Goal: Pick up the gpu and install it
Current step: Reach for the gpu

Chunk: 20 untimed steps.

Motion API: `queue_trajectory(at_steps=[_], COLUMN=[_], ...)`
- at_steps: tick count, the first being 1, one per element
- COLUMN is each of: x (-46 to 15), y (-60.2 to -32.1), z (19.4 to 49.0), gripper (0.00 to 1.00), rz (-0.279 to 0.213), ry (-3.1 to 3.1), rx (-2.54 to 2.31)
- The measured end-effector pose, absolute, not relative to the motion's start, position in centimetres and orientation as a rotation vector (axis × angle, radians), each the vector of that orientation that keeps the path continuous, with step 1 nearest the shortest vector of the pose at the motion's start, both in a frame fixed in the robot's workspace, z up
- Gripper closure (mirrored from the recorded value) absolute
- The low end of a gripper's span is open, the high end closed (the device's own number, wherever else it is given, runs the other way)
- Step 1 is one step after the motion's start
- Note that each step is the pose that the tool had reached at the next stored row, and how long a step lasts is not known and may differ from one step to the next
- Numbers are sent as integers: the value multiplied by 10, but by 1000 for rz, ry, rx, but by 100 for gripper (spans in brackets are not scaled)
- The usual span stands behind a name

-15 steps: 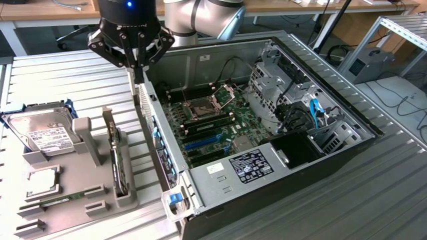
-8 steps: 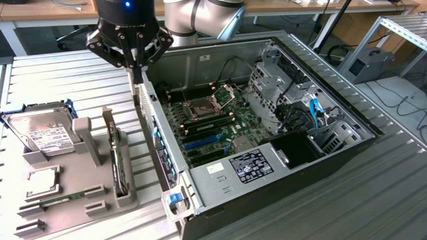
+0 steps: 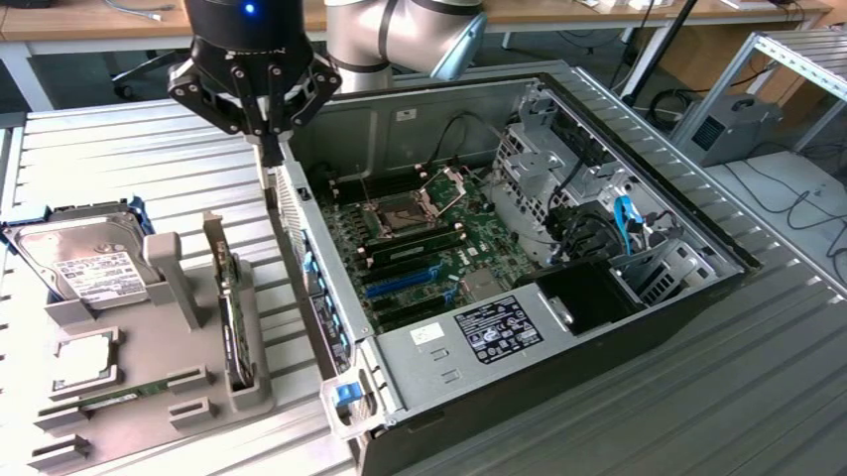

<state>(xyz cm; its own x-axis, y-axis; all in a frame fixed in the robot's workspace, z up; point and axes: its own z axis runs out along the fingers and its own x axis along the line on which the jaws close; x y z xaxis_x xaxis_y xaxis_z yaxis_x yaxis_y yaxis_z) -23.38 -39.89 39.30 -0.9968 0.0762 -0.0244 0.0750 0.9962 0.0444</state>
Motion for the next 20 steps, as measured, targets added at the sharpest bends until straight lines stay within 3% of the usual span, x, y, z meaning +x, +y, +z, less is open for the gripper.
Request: queue_trajectory(at_steps=[20], x=[-239], y=[-399], z=[393], gripper=[89], rz=[68], ry=[3112], rx=[118])
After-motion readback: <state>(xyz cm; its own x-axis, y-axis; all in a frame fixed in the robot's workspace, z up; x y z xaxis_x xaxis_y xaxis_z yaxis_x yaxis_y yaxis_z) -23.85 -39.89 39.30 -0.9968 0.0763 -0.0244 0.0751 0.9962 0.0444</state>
